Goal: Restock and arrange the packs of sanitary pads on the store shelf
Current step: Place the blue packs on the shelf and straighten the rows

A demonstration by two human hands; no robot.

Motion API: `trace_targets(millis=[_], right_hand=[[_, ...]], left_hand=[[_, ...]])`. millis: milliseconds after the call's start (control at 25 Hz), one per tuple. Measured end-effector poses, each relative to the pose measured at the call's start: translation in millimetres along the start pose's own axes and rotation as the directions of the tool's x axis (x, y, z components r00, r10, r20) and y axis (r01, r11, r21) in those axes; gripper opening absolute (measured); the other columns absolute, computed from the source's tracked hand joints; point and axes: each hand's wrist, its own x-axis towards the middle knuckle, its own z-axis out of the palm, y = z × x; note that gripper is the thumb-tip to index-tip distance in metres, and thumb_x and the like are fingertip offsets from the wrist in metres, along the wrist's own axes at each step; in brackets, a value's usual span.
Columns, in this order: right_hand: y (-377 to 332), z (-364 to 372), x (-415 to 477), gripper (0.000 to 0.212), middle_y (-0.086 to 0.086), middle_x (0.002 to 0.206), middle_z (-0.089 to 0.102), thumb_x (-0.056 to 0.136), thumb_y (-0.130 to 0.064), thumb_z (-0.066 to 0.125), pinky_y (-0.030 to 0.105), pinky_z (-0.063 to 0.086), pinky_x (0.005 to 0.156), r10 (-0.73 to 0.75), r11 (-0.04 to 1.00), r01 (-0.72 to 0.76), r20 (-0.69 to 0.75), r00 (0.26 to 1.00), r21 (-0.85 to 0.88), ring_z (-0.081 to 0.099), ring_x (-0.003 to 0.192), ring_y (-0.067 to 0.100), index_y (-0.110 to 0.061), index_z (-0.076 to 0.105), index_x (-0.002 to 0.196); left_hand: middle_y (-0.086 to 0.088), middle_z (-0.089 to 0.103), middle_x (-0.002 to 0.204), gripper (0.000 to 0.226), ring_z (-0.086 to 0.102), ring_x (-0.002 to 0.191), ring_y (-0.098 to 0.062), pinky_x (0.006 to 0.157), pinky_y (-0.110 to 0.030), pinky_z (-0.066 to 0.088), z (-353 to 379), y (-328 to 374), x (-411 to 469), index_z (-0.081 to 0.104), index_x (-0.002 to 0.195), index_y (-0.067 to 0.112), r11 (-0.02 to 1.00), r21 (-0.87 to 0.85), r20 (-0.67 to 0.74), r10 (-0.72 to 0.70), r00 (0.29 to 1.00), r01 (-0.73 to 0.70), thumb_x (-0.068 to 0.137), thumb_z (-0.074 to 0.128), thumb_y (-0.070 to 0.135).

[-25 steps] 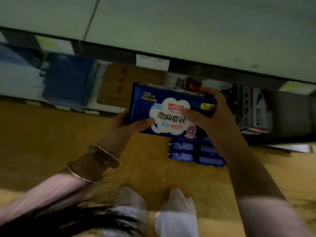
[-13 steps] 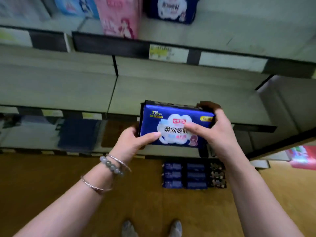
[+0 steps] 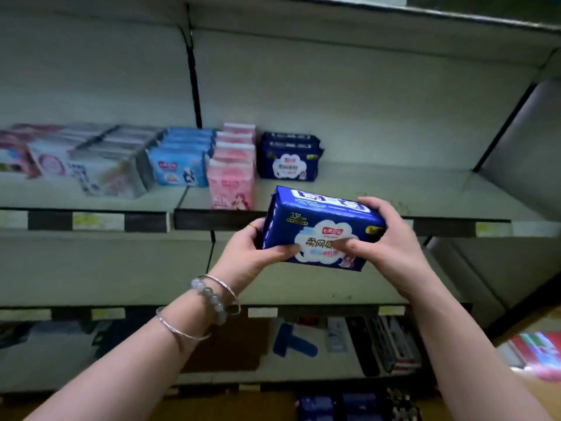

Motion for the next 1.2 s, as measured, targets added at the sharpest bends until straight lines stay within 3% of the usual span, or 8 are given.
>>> trace_targets(millis=[80, 200, 280, 400, 520, 760, 960, 1200], right_hand=[[0, -2, 26, 0.066, -0.011, 0.099, 0.058, 0.063, 0.005, 0.080, 0.004, 0.045, 0.057, -0.016, 1.000, 0.016, -0.034, 0.999, 0.016, 0.059, 0.071, -0.013, -0.021, 0.049, 0.114], [14, 1, 71, 0.069, -0.006, 0.102, 0.060, 0.059, -0.001, 0.084, 0.009, 0.050, 0.061, -0.020, 0.999, 0.023, -0.074, 0.997, 0.035, 0.061, 0.082, 0.000, -0.025, 0.049, 0.113], [28, 5, 108, 0.070, -0.001, 0.111, 0.059, 0.059, -0.005, 0.086, 0.014, 0.052, 0.071, -0.031, 0.999, 0.034, -0.077, 0.997, 0.028, 0.061, 0.089, 0.010, -0.024, 0.048, 0.114], [49, 20, 153, 0.071, 0.006, 0.124, 0.053, 0.062, -0.006, 0.084, 0.020, 0.045, 0.082, -0.057, 0.997, 0.057, -0.004, 0.998, -0.056, 0.054, 0.097, 0.012, -0.015, 0.047, 0.122], [65, 36, 183, 0.074, 0.008, 0.129, 0.049, 0.065, -0.007, 0.084, 0.015, 0.040, 0.083, -0.062, 0.994, 0.068, 0.066, 0.996, -0.089, 0.048, 0.100, 0.009, -0.009, 0.045, 0.127], [83, 58, 220, 0.074, 0.009, 0.133, 0.042, 0.067, -0.006, 0.082, 0.017, 0.038, 0.090, -0.068, 0.993, 0.081, 0.145, 0.987, -0.088, 0.045, 0.107, 0.009, -0.007, 0.042, 0.130], [84, 69, 234, 0.074, 0.004, 0.133, 0.034, 0.071, -0.007, 0.079, 0.012, 0.036, 0.092, -0.121, 0.979, 0.144, 0.161, 0.980, -0.142, 0.041, 0.111, 0.008, -0.010, 0.039, 0.134], [84, 76, 243, 0.072, 0.009, 0.144, 0.016, 0.076, -0.013, 0.076, 0.029, 0.042, 0.101, -0.045, 0.956, 0.072, 0.099, 0.994, -0.284, 0.045, 0.115, 0.018, -0.012, 0.037, 0.136]], left_hand=[[0.003, 0.069, 0.092, 0.033, 0.067, 0.082, -0.002, 0.075, -0.015, 0.052, -4, 10, 21, 0.060, 0.098, 0.015, 0.998, 0.065, -0.020, 0.017, 1.000, -0.015, 0.071, 0.077, 0.006], [0.002, 0.064, 0.111, 0.057, 0.061, 0.103, -0.015, 0.091, -0.030, 0.049, -12, 22, 56, 0.056, 0.118, 0.017, 0.958, 0.283, -0.108, 0.083, 0.991, -0.049, 0.067, 0.079, 0.028], [0.001, 0.054, 0.117, 0.051, 0.053, 0.111, -0.018, 0.095, -0.028, 0.043, -18, 35, 81, 0.053, 0.123, 0.018, 0.917, 0.398, -0.248, 0.141, 0.959, -0.032, 0.076, 0.073, 0.019], [0.001, 0.047, 0.127, 0.044, 0.045, 0.119, -0.017, 0.094, -0.025, 0.034, -28, 52, 113, 0.051, 0.126, 0.018, 0.719, 0.695, -0.292, 0.299, 0.908, -0.013, 0.084, 0.064, 0.020], [-0.004, 0.042, 0.139, 0.048, 0.041, 0.126, -0.020, 0.104, -0.030, 0.032, -44, 51, 140, 0.047, 0.131, 0.016, 0.550, 0.835, -0.241, 0.350, 0.905, 0.010, 0.087, 0.061, 0.028], [-0.008, 0.021, 0.153, 0.057, 0.023, 0.139, -0.024, 0.114, -0.039, 0.020, -60, 41, 178, 0.028, 0.144, 0.017, 0.302, 0.942, -0.221, 0.231, 0.947, 0.146, 0.095, 0.038, 0.044], [-0.006, 0.009, 0.156, 0.070, 0.006, 0.144, -0.024, 0.115, -0.048, 0.013, -66, 32, 208, 0.009, 0.148, 0.019, 0.072, 0.980, -0.188, 0.008, 0.982, 0.187, 0.090, 0.009, 0.057], [-0.009, 0.000, 0.157, 0.066, 0.000, 0.144, -0.027, 0.114, -0.054, 0.006, -65, 23, 213, 0.003, 0.149, 0.021, -0.030, 0.988, -0.151, -0.064, 0.986, 0.149, 0.094, 0.015, 0.057]])
